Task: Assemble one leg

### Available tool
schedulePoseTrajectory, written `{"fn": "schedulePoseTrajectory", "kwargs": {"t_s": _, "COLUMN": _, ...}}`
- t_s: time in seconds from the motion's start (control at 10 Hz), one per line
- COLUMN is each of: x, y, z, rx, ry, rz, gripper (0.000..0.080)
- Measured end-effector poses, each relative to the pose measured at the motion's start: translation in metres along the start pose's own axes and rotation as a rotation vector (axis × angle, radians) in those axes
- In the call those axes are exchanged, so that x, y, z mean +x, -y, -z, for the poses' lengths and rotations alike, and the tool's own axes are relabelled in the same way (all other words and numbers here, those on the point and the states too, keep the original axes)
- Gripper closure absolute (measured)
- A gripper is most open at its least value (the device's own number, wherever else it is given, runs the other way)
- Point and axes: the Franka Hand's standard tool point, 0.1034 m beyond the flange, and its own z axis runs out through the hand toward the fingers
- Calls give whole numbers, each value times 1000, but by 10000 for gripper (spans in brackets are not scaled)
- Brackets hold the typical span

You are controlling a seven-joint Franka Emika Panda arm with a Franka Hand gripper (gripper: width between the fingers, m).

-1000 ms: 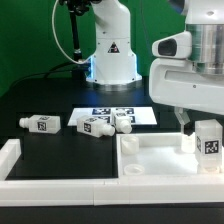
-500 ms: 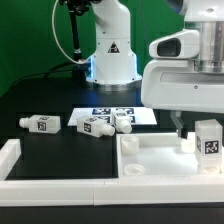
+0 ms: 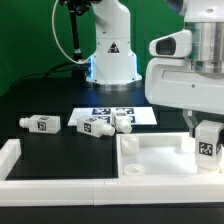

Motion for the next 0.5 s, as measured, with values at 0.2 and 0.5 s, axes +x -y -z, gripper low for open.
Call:
{"fn": "schedulePoseTrajectory", "kwargs": {"t_s": 0.2, "x": -2, "y": 1, "z": -1, "rx": -9, "ry": -2, "rz": -291, "gripper": 517}}
{"fn": "schedulePoseTrajectory", "kwargs": {"t_s": 0.5, "x": -1, "y": 4, "z": 0, "rx": -13, "ry": 49, "rz": -827, "gripper": 515}}
